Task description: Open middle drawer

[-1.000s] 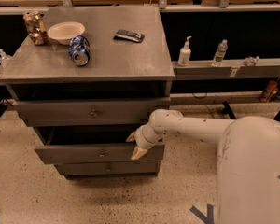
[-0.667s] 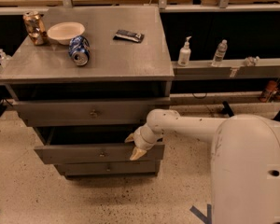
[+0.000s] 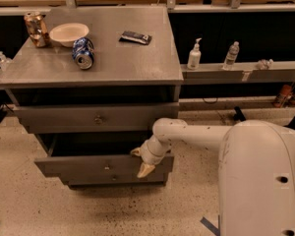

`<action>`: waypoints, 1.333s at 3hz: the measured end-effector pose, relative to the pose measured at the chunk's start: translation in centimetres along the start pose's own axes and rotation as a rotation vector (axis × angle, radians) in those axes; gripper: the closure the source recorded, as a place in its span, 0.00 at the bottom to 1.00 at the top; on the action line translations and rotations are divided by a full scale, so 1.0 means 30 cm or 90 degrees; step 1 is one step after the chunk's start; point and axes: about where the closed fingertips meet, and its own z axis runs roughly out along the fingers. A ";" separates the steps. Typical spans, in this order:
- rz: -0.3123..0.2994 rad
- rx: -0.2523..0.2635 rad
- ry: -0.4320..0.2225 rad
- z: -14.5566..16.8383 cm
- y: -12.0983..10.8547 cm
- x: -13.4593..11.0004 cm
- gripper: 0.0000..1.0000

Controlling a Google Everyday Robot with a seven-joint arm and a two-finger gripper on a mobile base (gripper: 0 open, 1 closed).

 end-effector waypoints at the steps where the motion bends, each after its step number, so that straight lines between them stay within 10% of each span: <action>1: 0.000 0.000 0.000 -0.009 -0.002 -0.004 0.53; 4: -0.005 -0.004 -0.020 -0.058 0.074 -0.026 0.47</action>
Offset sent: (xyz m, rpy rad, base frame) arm -0.0969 -0.0395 0.0333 0.0799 0.0714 0.0953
